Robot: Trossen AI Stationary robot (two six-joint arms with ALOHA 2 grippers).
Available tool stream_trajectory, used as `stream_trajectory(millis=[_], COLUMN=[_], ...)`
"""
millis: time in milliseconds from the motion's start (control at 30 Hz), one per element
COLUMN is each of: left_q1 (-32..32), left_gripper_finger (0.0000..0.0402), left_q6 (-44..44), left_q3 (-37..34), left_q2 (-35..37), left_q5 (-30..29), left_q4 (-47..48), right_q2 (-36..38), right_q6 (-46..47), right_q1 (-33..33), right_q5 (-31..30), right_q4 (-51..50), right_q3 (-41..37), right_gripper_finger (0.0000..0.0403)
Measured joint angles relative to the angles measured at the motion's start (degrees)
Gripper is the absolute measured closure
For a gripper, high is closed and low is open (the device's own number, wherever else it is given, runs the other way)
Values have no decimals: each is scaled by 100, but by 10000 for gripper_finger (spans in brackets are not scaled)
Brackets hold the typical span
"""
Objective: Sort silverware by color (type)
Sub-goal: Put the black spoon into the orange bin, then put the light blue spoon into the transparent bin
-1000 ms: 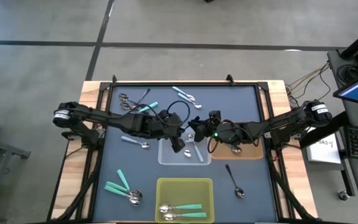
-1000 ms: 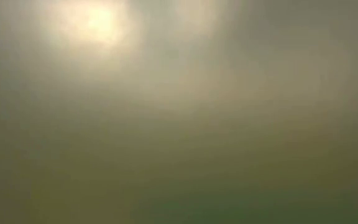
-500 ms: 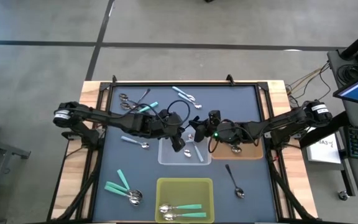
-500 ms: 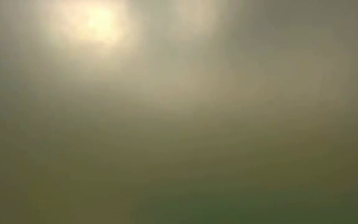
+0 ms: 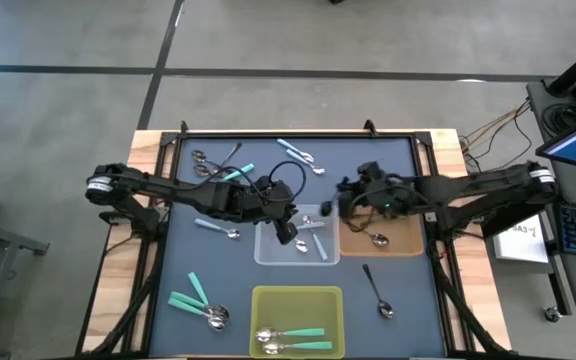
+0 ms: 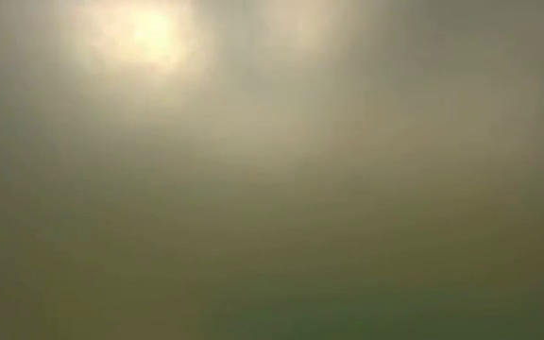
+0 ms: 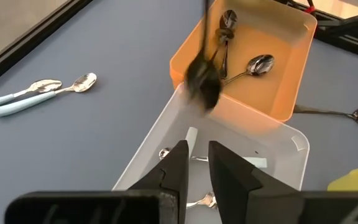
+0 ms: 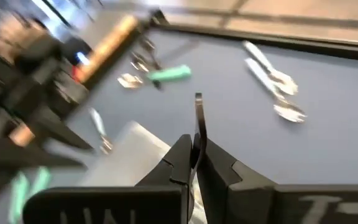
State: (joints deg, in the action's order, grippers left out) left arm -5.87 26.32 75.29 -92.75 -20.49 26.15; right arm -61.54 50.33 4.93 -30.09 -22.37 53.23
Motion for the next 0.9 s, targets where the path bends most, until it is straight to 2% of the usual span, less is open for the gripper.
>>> stream_trajectory(millis=[167,367,500,667,900], left_q1=[30,175,327,491,570], left_gripper_finger=[354,353,353,353,353], left_q6=[-30,-32,-32,7,100], left_q3=[0,0,0,0,-33], left_q2=[0,1,4,4,7], left_q5=[2,-2,-7,-8,-9], left_q4=[78,347,722,1430,3388], right_q2=[465,342,-9,-480,-736], right_q6=[421,674,553,191,-430], right_q1=[104,290,297,295,295], right_q5=[296,857,1212,1213,1255], right_q4=[-2587,-4469,-5019,-5383,-5357], right_q3=[719,1124,911,655,634], right_gripper_finger=[394,394,394,393,366])
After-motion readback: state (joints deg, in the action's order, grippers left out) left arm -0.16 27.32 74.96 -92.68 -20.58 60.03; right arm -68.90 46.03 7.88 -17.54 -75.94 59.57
